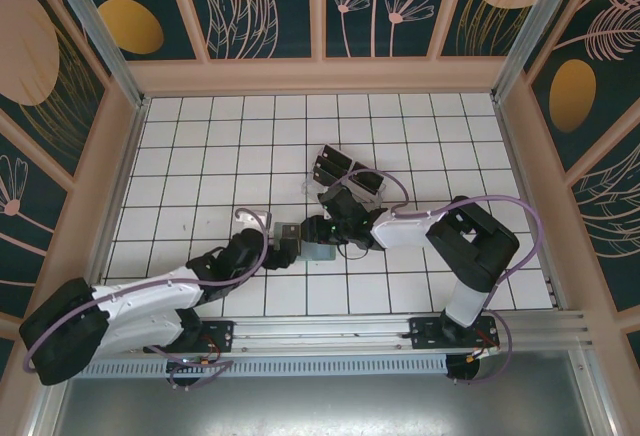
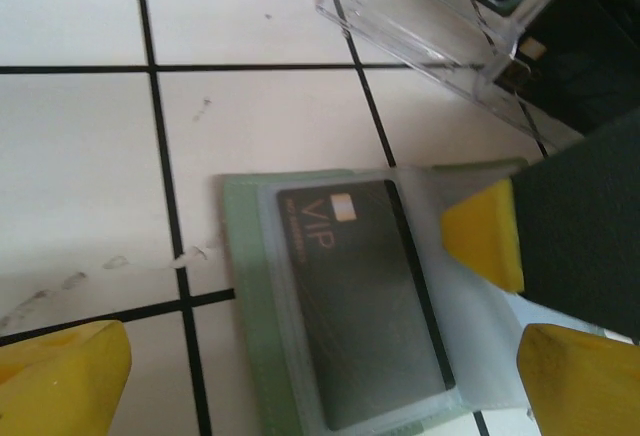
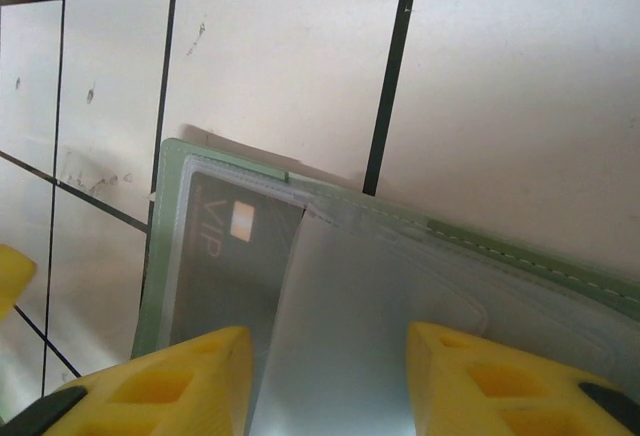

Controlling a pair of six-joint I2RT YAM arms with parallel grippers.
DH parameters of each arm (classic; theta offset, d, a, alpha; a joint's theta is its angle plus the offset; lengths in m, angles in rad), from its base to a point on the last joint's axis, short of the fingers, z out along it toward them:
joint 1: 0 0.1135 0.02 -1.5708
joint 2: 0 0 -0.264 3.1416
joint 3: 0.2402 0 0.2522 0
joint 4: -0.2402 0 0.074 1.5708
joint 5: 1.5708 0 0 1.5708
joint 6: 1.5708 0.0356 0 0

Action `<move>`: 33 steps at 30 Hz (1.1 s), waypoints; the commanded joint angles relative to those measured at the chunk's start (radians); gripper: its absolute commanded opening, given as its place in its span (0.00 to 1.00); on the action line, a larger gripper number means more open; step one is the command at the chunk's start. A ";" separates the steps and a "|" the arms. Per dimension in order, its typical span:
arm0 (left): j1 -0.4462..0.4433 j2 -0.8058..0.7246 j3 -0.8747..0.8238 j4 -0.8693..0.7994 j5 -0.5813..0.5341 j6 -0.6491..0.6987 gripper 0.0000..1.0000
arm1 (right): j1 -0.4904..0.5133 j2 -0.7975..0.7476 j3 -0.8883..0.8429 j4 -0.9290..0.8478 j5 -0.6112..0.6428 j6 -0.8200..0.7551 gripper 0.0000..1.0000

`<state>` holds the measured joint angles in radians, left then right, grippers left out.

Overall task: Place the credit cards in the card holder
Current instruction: Flip over the card slot in the card holder.

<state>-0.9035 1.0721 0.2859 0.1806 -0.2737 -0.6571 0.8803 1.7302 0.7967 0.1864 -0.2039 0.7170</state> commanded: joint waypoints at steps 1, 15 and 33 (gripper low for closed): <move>-0.027 0.043 0.015 0.050 -0.034 0.022 0.99 | -0.005 -0.005 -0.030 -0.028 0.009 0.035 0.45; -0.055 0.086 0.017 0.119 -0.023 0.031 0.98 | -0.006 0.002 -0.037 -0.021 0.006 0.055 0.45; -0.077 0.194 0.056 0.141 -0.059 0.059 0.98 | -0.005 0.001 -0.047 -0.007 -0.002 0.066 0.45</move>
<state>-0.9749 1.2499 0.3141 0.2951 -0.3012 -0.6201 0.8764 1.7287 0.7822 0.2214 -0.2039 0.7662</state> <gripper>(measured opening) 0.986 0.453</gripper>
